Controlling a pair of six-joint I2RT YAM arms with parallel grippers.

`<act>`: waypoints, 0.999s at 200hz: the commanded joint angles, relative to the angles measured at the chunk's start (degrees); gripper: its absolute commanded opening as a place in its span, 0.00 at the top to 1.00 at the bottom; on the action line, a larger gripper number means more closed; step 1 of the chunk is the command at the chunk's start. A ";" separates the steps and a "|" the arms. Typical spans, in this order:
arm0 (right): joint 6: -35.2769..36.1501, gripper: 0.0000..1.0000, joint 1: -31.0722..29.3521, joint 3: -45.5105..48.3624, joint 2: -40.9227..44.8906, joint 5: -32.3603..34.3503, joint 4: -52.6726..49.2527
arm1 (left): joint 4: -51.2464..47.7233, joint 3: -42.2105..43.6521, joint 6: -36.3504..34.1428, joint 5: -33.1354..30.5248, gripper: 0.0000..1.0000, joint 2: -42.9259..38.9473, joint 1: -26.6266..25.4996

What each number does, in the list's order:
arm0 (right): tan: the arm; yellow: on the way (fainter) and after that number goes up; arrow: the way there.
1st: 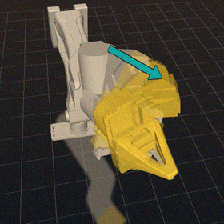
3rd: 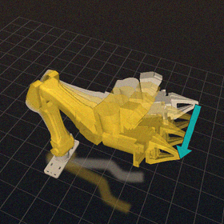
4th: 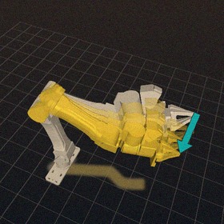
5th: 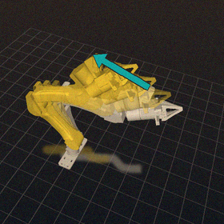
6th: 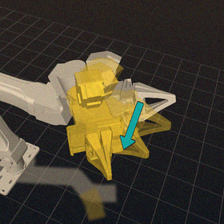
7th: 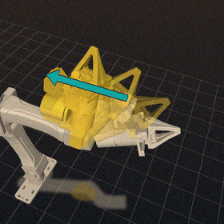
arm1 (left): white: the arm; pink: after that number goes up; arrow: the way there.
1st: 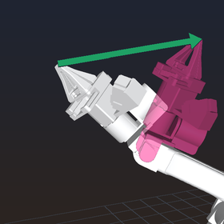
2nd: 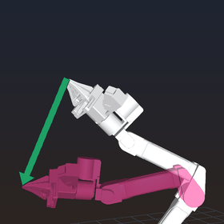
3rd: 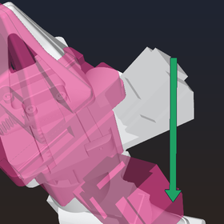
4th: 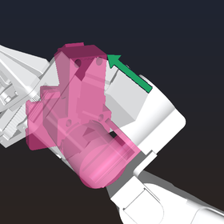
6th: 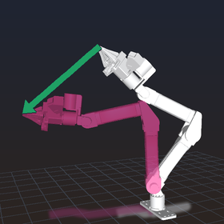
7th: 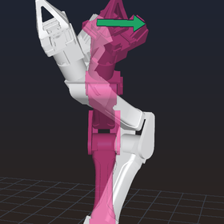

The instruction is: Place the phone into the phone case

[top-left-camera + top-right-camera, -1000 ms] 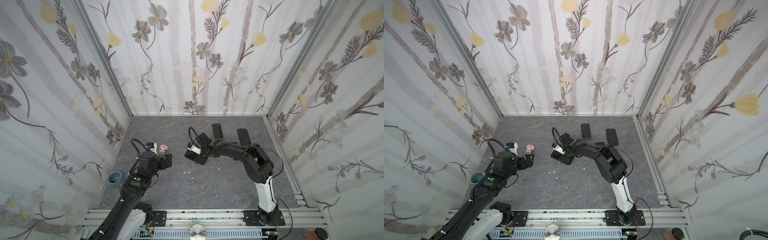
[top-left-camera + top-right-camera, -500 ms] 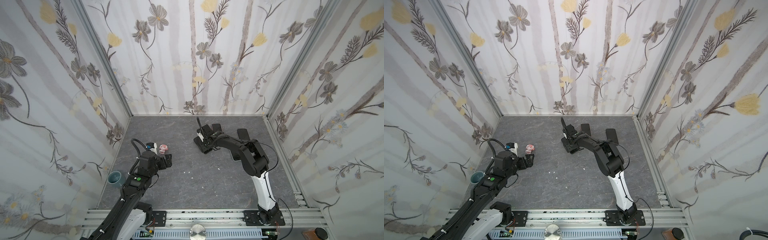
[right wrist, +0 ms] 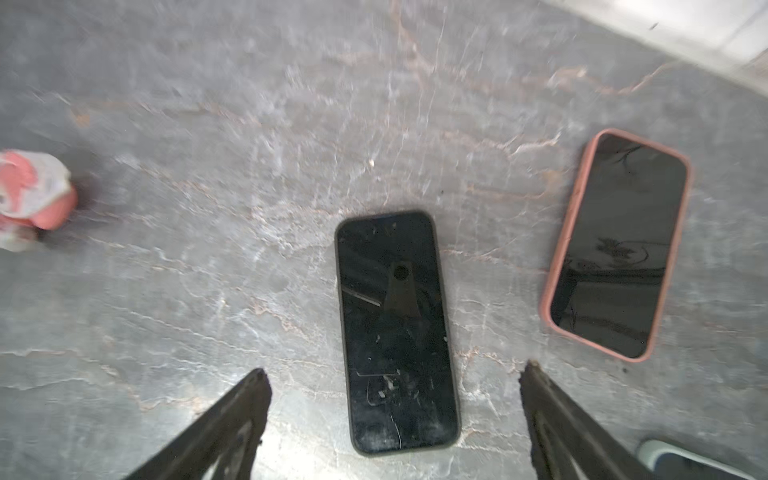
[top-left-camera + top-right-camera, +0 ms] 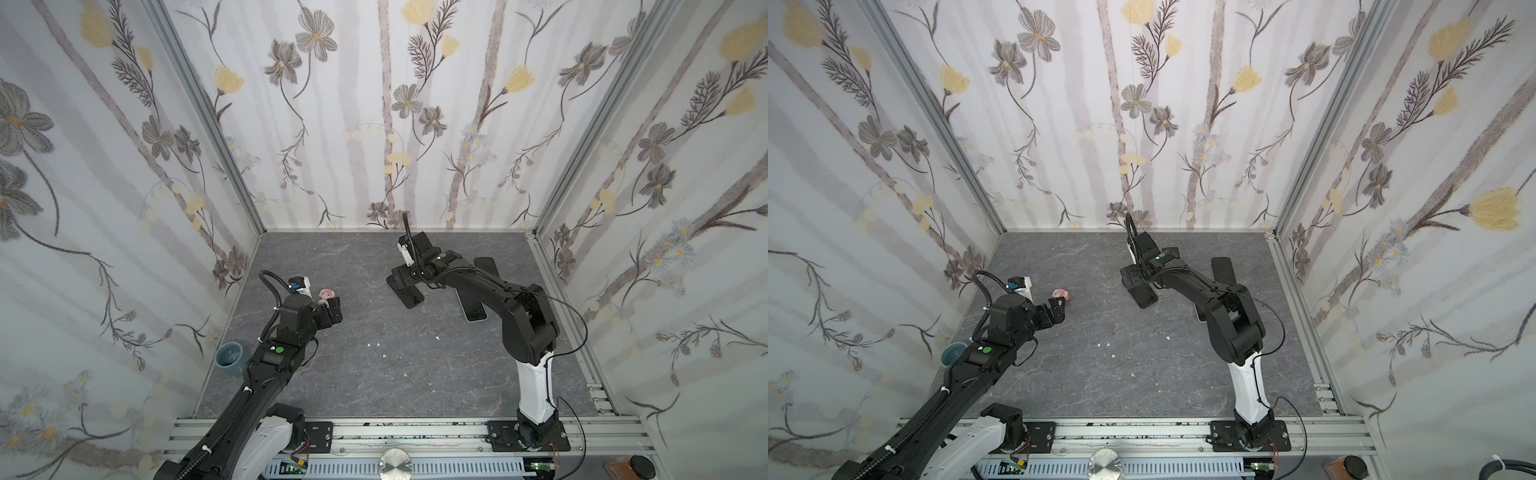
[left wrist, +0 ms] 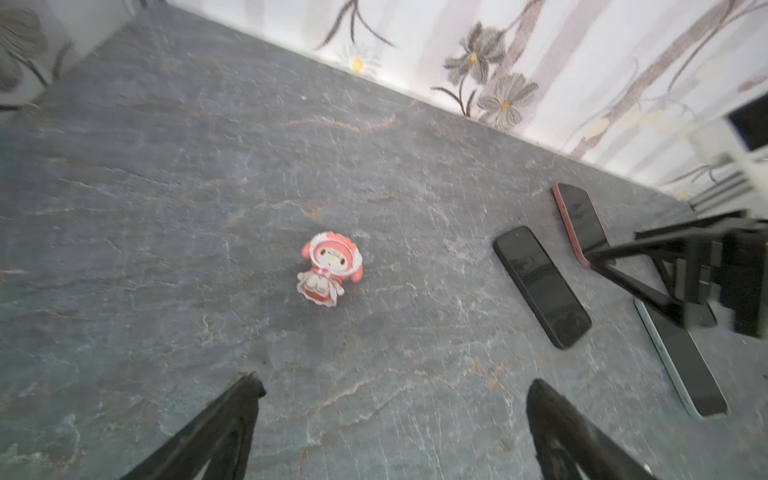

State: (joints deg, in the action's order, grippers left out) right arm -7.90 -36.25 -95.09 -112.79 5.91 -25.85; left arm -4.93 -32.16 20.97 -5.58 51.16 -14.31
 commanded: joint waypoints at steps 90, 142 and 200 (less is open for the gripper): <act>9.91 0.00 24.46 72.71 49.08 20.07 62.36 | 52.71 10.79 -9.15 -34.25 0.00 16.37 6.31; 9.18 0.00 34.04 85.93 42.20 3.29 85.85 | 68.10 18.11 -11.74 -26.79 0.00 26.54 8.46; 7.15 0.00 36.99 86.75 25.44 -13.50 108.76 | 86.35 22.65 -14.80 -6.78 0.00 36.19 13.33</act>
State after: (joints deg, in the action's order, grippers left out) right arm 0.01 0.38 -9.87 -82.48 0.73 64.86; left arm 69.28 -10.50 7.75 -22.09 85.73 -1.78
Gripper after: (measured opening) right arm 0.996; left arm 0.997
